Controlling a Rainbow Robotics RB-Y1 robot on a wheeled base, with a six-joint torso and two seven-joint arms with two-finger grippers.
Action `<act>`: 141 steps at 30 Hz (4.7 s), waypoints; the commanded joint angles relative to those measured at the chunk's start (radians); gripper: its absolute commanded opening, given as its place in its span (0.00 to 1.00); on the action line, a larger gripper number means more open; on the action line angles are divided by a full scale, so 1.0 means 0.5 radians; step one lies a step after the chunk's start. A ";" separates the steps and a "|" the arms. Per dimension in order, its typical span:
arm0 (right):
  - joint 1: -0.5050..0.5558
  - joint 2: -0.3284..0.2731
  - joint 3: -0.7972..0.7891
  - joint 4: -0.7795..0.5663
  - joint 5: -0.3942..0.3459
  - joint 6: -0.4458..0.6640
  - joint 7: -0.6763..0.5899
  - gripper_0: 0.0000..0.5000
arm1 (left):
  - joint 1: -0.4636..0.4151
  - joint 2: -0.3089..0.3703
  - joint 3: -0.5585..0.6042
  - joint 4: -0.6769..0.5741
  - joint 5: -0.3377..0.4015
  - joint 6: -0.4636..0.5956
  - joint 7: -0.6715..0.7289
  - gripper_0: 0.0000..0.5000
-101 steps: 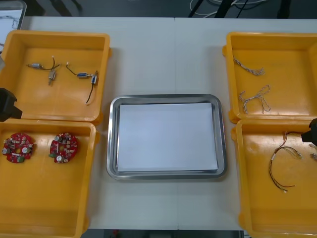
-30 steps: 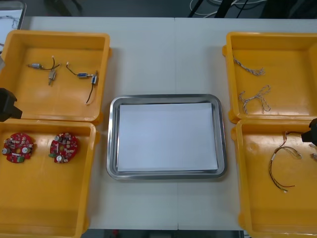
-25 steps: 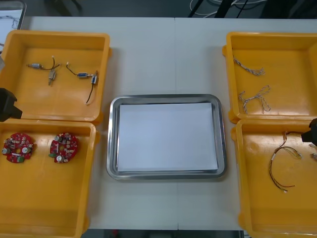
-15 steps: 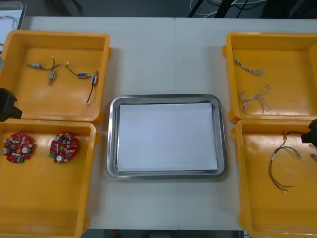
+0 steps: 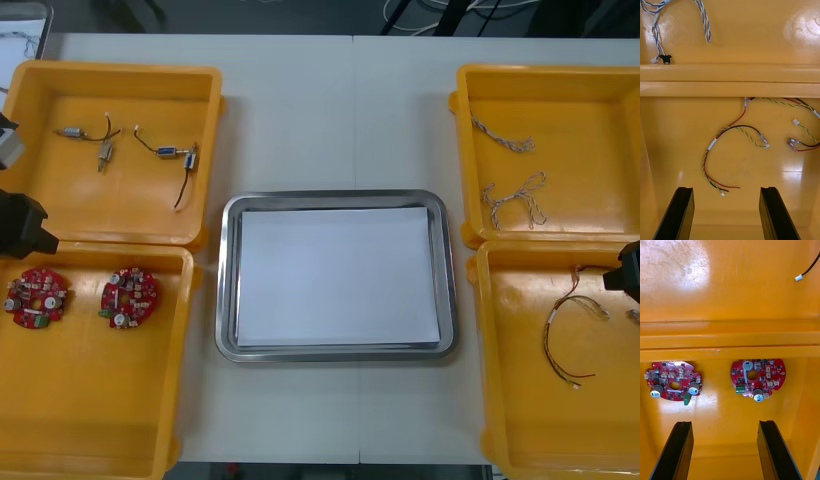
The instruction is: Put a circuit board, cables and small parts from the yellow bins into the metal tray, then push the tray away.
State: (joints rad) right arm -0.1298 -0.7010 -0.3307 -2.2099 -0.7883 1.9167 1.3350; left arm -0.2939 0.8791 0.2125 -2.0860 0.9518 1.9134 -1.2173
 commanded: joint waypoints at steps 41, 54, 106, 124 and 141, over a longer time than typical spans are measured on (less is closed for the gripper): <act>0.253 0.402 0.229 0.266 0.527 -0.529 -0.673 1.00 | 0.867 0.742 -0.361 0.058 0.256 -1.354 -0.400 1.00; 0.247 0.411 0.284 0.278 0.494 -0.535 -0.900 1.00 | 0.873 0.837 -0.612 0.165 0.167 -1.704 -0.443 1.00; 0.158 0.396 0.382 0.484 0.488 -0.640 -0.958 1.00 | 0.895 0.828 -0.901 0.322 -0.054 -2.112 -0.440 1.00; 0.125 0.341 0.440 0.487 0.488 -0.563 -0.998 1.00 | 0.885 0.791 -0.919 0.322 -0.121 -2.112 -0.416 1.00; 0.091 0.310 0.440 0.502 0.485 -0.538 -0.992 1.00 | 0.873 0.767 -0.919 0.322 -0.136 -2.112 -0.409 1.00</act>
State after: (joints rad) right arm -0.0598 -0.5083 -0.1239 -1.9601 -0.5406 1.6396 0.8729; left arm 0.1282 1.2690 -0.2372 -1.9268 0.8956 0.8670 -1.3400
